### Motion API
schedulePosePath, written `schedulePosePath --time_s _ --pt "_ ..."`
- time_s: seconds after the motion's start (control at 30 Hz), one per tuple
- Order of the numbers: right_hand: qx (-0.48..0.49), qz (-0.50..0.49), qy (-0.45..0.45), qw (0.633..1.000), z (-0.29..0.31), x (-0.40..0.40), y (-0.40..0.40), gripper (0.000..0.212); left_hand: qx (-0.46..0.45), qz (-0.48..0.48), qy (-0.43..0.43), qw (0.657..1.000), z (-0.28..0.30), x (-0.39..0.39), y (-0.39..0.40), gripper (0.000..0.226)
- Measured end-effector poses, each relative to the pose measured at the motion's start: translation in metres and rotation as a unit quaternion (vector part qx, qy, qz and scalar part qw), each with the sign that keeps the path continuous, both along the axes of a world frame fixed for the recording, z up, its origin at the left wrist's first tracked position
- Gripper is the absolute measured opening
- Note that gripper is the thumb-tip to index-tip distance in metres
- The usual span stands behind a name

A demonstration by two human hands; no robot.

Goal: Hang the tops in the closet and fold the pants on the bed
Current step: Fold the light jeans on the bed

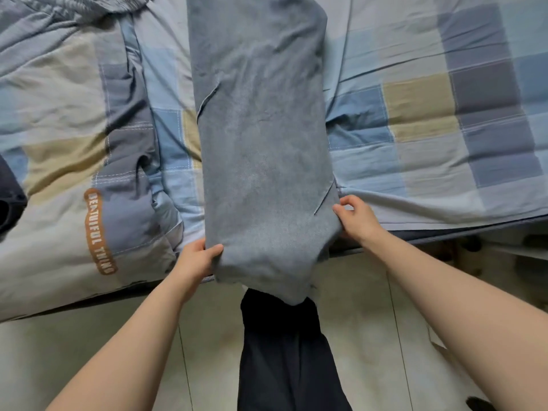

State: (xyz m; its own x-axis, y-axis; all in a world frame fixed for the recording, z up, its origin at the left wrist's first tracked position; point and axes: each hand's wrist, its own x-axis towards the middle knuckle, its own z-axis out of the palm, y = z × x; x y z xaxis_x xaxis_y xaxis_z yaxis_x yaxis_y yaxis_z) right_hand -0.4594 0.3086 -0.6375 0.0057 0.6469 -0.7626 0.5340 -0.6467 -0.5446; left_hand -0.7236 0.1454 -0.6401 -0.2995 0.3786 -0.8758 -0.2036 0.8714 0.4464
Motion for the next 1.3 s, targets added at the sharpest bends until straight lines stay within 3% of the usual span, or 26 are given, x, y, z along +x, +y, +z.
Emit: schedulePosePath --time_s 0.17,0.27,0.33,0.4,0.47,0.53,0.63,0.73,0.8,0.9,0.97,1.03,1.17,1.3 --pt "-0.115 0.083 0.023 0.990 -0.016 -0.005 -0.004 0.020 -0.033 -0.099 0.058 0.993 -0.022 -0.003 -0.010 0.021" --pt "-0.034 0.164 -0.043 0.985 -0.032 -0.005 -0.007 0.025 -0.030 -0.148 0.119 0.981 -0.032 -0.003 -0.009 0.023" --pt "0.001 0.157 -0.064 0.986 -0.038 0.003 -0.011 0.025 -0.028 -0.184 0.159 0.970 -0.030 -0.001 -0.007 0.023" --pt "-0.017 0.124 -0.042 0.991 -0.039 0.009 -0.021 0.020 -0.015 -0.245 0.233 0.941 -0.027 0.003 -0.010 0.023" --pt "-0.049 0.098 -0.005 0.994 -0.036 0.010 -0.031 0.014 0.015 -0.236 0.290 0.927 -0.023 0.006 -0.018 0.026" --pt "-0.093 0.074 0.045 0.992 -0.030 0.009 -0.040 0.013 0.018 -0.141 0.240 0.960 -0.023 0.008 -0.020 0.019" --pt "-0.154 0.102 0.075 0.980 -0.015 0.005 -0.051 0.007 0.004 -0.001 0.031 1.000 -0.019 0.006 -0.024 0.010" --pt "-0.115 0.133 0.067 0.982 0.005 0.017 -0.047 0.020 0.044 0.088 -0.124 0.987 -0.014 -0.008 -0.032 0.024" --pt "-0.038 0.149 0.045 0.987 0.015 0.032 -0.045 0.037 0.071 0.111 -0.184 0.974 -0.011 -0.018 -0.036 0.025" --pt "0.018 0.144 0.053 0.988 0.019 0.039 -0.056 0.033 0.067 0.096 -0.190 0.975 -0.011 -0.019 -0.039 0.021" --pt "-0.037 0.133 0.091 0.986 0.015 0.036 -0.066 0.018 0.033 0.011 -0.158 0.987 -0.013 -0.007 -0.043 0.019" --pt "-0.107 0.147 0.108 0.977 0.006 0.033 -0.074 0.020 0.005 -0.089 -0.120 0.989 -0.016 0.006 -0.048 0.018" --pt "-0.173 0.149 0.096 0.969 -0.009 0.034 -0.086 0.030 0.003 -0.109 -0.102 0.989 -0.021 0.016 -0.061 0.023" --pt "-0.204 0.188 0.067 0.958 -0.006 0.055 -0.099 0.028 -0.022 -0.151 -0.113 0.982 -0.016 0.009 -0.082 0.006"
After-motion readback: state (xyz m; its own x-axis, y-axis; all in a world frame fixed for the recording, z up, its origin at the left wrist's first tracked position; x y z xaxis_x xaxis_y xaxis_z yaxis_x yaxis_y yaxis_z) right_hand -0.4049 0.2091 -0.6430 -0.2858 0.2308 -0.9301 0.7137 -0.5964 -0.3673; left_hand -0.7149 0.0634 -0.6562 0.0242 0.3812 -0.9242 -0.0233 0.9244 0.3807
